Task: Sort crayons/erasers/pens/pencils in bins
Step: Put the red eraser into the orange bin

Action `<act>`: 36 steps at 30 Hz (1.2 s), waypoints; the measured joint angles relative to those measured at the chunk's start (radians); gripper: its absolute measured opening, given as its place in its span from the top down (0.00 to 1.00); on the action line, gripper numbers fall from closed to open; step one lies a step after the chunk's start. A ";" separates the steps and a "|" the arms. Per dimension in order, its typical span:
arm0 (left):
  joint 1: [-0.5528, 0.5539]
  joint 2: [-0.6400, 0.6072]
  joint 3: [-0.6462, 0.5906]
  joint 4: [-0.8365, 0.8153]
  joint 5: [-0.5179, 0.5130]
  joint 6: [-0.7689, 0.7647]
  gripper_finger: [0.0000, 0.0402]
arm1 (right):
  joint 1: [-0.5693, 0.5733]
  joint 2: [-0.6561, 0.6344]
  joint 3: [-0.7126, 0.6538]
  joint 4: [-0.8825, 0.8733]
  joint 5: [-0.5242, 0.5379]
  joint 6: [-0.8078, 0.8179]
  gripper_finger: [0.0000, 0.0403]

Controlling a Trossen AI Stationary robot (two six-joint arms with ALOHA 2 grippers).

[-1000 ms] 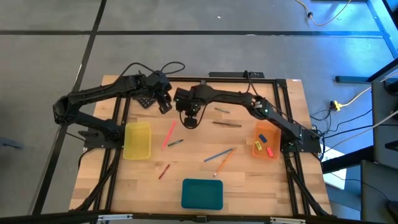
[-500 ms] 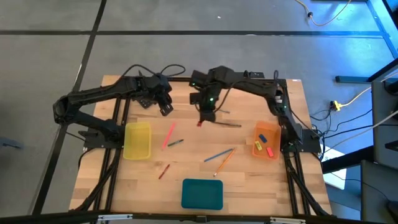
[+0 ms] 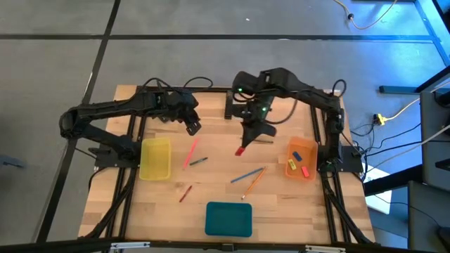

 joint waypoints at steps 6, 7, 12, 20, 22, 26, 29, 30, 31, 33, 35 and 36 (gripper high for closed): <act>-0.027 0.000 0.000 0.070 0.000 -0.047 0.66 | 0.042 -0.074 0.000 -0.039 -0.039 -0.090 1.00; -0.031 0.000 0.000 0.081 0.000 -0.055 0.66 | 0.048 -0.084 0.001 -0.048 -0.038 -0.099 1.00; -0.047 0.000 0.000 0.129 0.000 -0.075 0.66 | 0.063 -0.134 0.000 -0.048 -0.035 -0.119 1.00; -0.051 0.000 0.000 0.196 -0.001 -0.127 0.66 | 0.063 -0.192 0.001 -0.046 -0.030 -0.123 1.00; -0.051 0.000 0.000 0.209 -0.001 -0.141 0.66 | 0.063 -0.206 0.001 -0.046 0.001 -0.118 1.00; -0.051 0.000 0.000 0.237 -0.001 -0.145 0.66 | 0.063 -0.261 -0.044 -0.044 0.064 -0.104 1.00; -0.051 0.000 0.000 0.244 -0.001 -0.146 0.66 | 0.062 -0.337 -0.163 -0.045 0.111 -0.106 1.00; -0.051 0.000 0.000 0.246 -0.001 -0.146 0.66 | 0.062 -0.364 -0.219 -0.045 0.141 -0.106 1.00; -0.051 0.000 0.000 0.247 -0.001 -0.147 0.66 | 0.063 -0.394 -0.281 -0.045 0.170 -0.106 1.00; -0.051 0.000 0.000 0.247 -0.001 -0.160 0.66 | 0.062 -0.453 -0.419 -0.047 0.222 -0.097 1.00; -0.051 0.000 0.000 0.248 -0.001 -0.170 0.66 | 0.058 -0.515 -0.556 -0.047 0.260 -0.083 1.00; -0.051 0.000 0.000 0.250 -0.001 -0.171 0.66 | 0.055 -0.543 -0.622 -0.047 0.278 -0.065 1.00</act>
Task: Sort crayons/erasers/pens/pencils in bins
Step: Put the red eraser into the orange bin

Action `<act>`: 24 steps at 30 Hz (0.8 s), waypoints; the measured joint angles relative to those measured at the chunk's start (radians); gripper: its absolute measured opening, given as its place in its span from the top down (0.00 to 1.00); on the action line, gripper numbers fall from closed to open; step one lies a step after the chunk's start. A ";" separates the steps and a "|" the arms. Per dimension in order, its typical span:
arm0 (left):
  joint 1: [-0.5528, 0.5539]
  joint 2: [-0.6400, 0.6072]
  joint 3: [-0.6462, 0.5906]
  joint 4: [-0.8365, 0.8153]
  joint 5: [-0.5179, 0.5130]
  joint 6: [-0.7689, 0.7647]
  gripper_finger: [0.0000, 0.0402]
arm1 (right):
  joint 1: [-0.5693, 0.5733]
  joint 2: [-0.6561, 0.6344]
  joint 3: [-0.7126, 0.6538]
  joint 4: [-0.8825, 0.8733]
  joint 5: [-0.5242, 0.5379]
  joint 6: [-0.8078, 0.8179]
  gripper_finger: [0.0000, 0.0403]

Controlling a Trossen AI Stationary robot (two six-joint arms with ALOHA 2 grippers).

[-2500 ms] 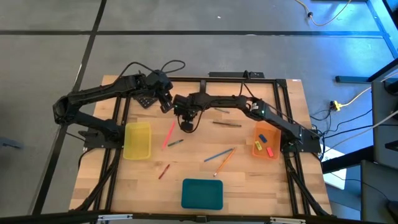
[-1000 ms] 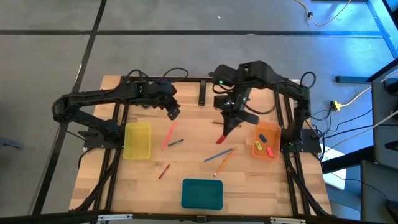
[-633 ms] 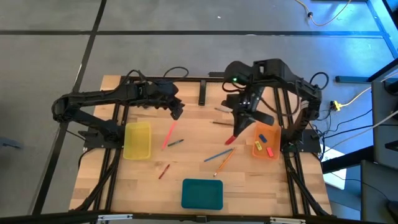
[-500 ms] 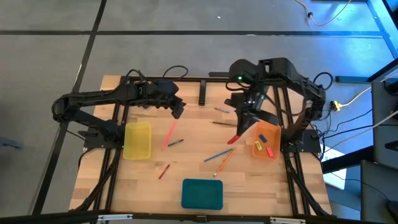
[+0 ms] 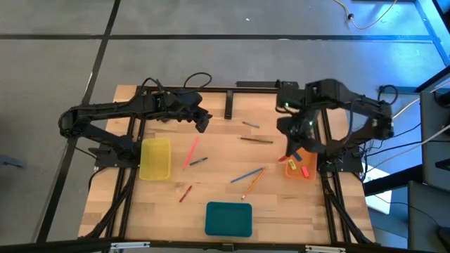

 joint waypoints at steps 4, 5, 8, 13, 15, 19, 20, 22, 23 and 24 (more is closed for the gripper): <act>0.000 0.000 0.000 0.011 0.000 0.000 0.66 | -0.001 -0.100 -0.247 0.007 0.090 0.073 1.00; 0.000 0.000 0.000 0.013 0.000 0.000 0.66 | -0.001 -0.120 -0.303 0.009 0.116 0.090 1.00; 0.001 0.000 0.000 0.030 0.000 0.013 0.66 | -0.001 -0.165 -0.461 0.024 0.179 0.171 1.00; 0.001 0.001 0.000 0.047 0.000 0.034 0.66 | -0.002 -0.186 -0.676 0.086 0.304 0.318 1.00; 0.001 0.001 0.000 0.048 0.001 0.034 0.66 | -0.002 -0.186 -0.744 0.131 0.340 0.380 1.00; 0.000 0.002 0.000 0.048 0.030 0.056 0.66 | -0.002 -0.186 -0.853 0.252 0.379 0.504 0.98; -0.001 0.002 0.000 0.048 0.036 0.060 0.66 | -0.001 -0.186 -0.875 0.282 0.393 0.532 0.97; -0.002 0.002 0.000 0.047 0.049 0.065 0.66 | -0.002 -0.186 -0.906 0.333 0.434 0.585 0.93; -0.002 0.002 0.000 0.043 0.062 0.065 0.66 | -0.002 -0.186 -0.915 0.346 0.453 0.607 0.92; -0.002 0.001 0.000 0.034 0.077 0.063 0.66 | -0.002 -0.186 -0.919 0.348 0.471 0.617 0.89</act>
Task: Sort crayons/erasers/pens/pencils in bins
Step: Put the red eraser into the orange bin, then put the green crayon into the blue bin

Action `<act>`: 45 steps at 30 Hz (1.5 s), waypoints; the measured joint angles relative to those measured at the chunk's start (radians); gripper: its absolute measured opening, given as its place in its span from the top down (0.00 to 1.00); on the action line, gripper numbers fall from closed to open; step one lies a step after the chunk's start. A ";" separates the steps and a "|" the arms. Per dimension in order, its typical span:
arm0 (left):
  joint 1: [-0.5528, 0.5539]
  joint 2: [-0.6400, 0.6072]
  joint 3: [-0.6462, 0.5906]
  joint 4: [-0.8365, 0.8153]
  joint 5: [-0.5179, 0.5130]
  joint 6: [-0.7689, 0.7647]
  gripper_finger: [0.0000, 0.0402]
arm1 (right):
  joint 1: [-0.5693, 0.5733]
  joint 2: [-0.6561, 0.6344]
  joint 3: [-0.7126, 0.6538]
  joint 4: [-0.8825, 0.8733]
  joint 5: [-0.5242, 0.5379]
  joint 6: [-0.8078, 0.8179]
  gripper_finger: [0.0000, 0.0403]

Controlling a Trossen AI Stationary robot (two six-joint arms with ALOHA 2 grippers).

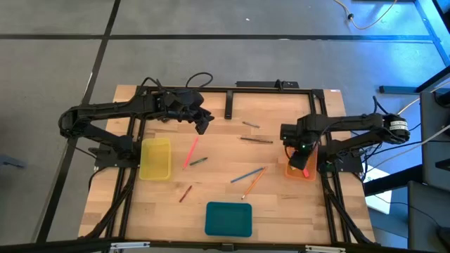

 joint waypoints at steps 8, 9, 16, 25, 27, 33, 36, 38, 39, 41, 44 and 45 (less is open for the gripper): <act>0.003 -0.064 0.000 -0.150 0.026 -0.029 0.66 | 0.000 0.000 0.099 -0.002 0.112 0.042 0.66; 0.003 -0.069 0.000 -0.159 0.026 -0.028 0.66 | 0.000 0.000 0.122 0.002 0.132 0.047 0.64; -0.011 -0.123 0.000 -0.262 0.045 -0.029 0.66 | 0.000 0.000 0.291 0.154 0.245 0.028 0.54; -0.006 -0.235 0.000 -0.279 -0.026 -0.070 0.66 | 0.000 0.002 0.315 0.579 0.246 -0.145 0.54; -0.011 -0.265 0.000 -0.278 -0.067 -0.088 0.66 | 0.000 0.016 0.303 0.622 0.233 -0.202 0.54; -0.054 -0.326 0.001 -0.277 -0.116 -0.136 0.66 | 0.006 0.103 0.301 0.765 0.230 -0.248 0.61; -0.081 -0.328 0.001 -0.276 -0.121 -0.166 0.66 | 0.006 0.165 0.301 0.867 0.237 -0.205 0.64; -0.103 -0.318 0.001 -0.274 -0.135 -0.191 0.66 | 0.006 0.209 0.301 0.933 0.237 -0.188 0.66; -0.116 -0.309 0.001 -0.271 -0.141 -0.195 0.66 | 0.006 0.229 0.301 0.957 0.237 -0.178 0.67; -0.138 -0.289 0.001 -0.272 -0.151 -0.197 0.66 | 0.006 0.265 0.301 1.014 0.231 -0.170 0.68; -0.161 -0.260 0.001 -0.272 -0.160 -0.234 0.66 | 0.006 0.304 0.301 1.083 0.236 -0.167 0.70; -0.165 -0.250 0.001 -0.272 -0.159 -0.240 0.65 | 0.006 0.318 0.301 1.104 0.240 -0.161 0.71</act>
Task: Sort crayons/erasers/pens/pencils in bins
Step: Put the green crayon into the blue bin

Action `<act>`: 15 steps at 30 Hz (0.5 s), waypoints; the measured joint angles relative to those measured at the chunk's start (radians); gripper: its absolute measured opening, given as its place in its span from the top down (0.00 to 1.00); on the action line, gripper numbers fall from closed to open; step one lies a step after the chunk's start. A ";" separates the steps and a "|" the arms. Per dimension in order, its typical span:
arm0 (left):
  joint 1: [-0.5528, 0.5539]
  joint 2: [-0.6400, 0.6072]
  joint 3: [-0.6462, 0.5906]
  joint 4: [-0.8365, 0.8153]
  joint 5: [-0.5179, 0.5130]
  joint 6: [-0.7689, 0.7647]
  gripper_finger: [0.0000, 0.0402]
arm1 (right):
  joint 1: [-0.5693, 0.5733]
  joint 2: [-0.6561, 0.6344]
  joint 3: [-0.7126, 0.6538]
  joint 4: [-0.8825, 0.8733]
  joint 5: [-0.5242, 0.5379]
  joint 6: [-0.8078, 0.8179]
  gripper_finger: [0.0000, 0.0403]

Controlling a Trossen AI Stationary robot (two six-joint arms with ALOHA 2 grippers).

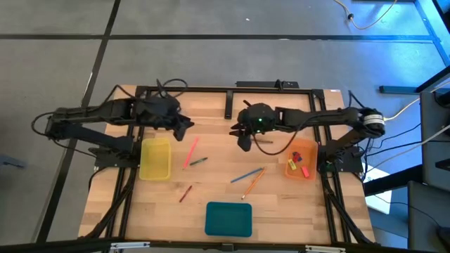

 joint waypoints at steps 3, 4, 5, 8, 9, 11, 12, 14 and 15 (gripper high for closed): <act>-0.006 0.030 0.000 0.001 -0.001 -0.013 0.63 | 0.000 0.042 0.000 0.029 0.002 0.009 0.72; -0.006 0.038 0.000 0.000 0.003 -0.023 0.62 | 0.001 0.057 0.000 0.032 0.001 -0.001 0.73; -0.006 0.045 0.000 0.001 0.010 -0.027 0.62 | 0.003 0.075 0.000 0.035 0.001 -0.011 0.73; -0.006 0.071 0.000 0.009 0.037 -0.029 0.61 | 0.008 0.129 0.000 0.033 0.021 -0.044 0.73; -0.006 0.080 0.000 0.008 0.043 -0.028 0.60 | 0.011 0.145 0.000 0.034 0.024 -0.060 0.73; -0.006 0.102 0.000 0.011 0.045 -0.003 0.61 | 0.017 0.172 0.000 0.035 0.021 -0.079 0.73; -0.006 0.114 0.000 0.011 0.050 0.020 0.61 | 0.023 0.183 0.000 0.042 0.013 -0.089 0.73; -0.006 0.142 0.000 0.016 0.073 0.066 0.61 | 0.032 0.200 0.000 0.061 -0.012 -0.104 0.73; -0.006 0.157 0.000 0.017 0.091 0.087 0.61 | 0.037 0.207 0.000 0.069 -0.023 -0.117 0.73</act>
